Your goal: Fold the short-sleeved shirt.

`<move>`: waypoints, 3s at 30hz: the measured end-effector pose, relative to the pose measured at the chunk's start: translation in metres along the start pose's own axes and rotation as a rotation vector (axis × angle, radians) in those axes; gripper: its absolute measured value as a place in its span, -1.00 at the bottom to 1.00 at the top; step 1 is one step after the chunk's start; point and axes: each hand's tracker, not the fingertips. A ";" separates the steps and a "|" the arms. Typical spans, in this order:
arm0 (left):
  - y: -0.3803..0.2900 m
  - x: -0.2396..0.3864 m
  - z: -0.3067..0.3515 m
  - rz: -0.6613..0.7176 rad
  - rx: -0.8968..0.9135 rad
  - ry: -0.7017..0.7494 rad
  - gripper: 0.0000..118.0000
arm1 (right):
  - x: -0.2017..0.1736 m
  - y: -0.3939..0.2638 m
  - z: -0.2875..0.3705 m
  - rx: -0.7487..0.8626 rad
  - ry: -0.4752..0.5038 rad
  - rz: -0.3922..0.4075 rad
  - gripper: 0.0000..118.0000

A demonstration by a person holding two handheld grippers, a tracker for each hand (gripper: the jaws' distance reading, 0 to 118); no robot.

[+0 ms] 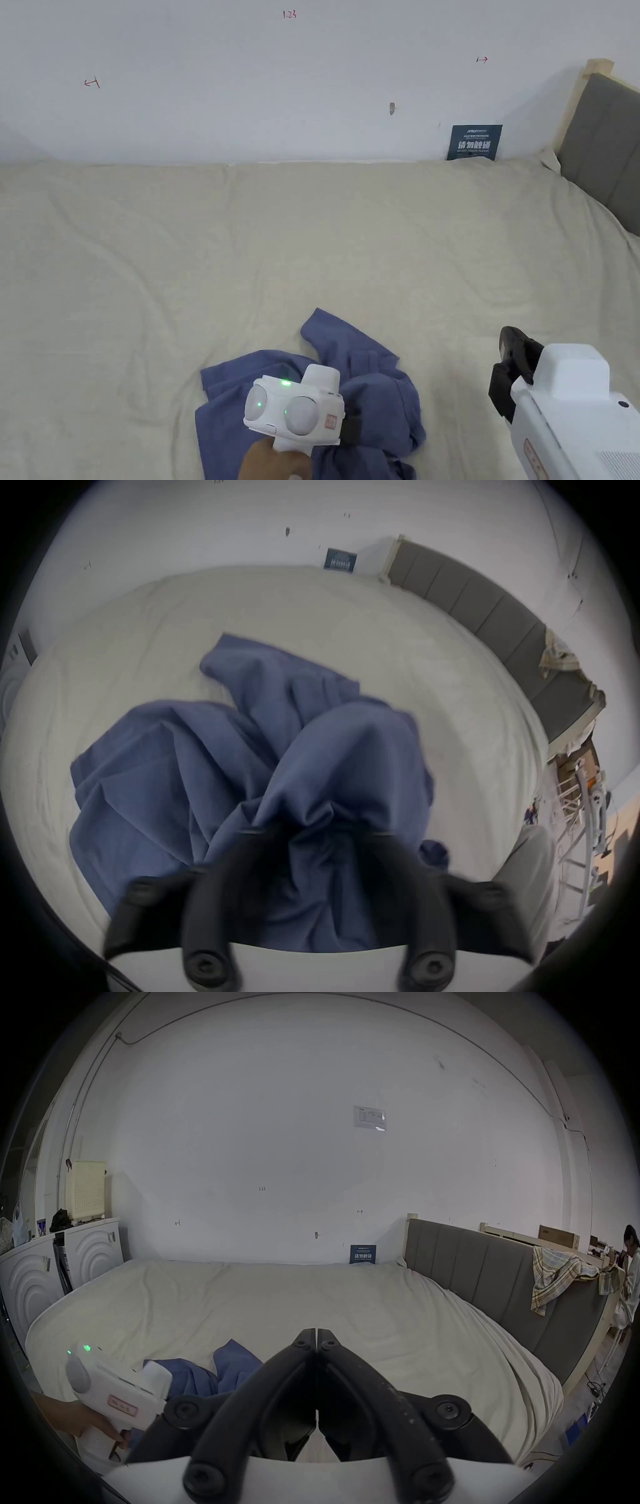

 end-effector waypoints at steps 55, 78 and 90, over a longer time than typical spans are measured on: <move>-0.032 -0.139 0.077 0.332 0.129 0.234 0.40 | -0.029 0.018 -0.015 0.046 0.037 0.012 -0.98; -0.047 -0.123 0.043 0.267 0.140 0.267 -0.96 | -0.019 -0.050 -0.123 -0.414 0.111 -0.044 0.50; -0.044 -0.120 0.072 0.259 0.197 0.190 -0.96 | -0.041 -0.120 -0.217 -0.758 0.205 -0.101 -0.38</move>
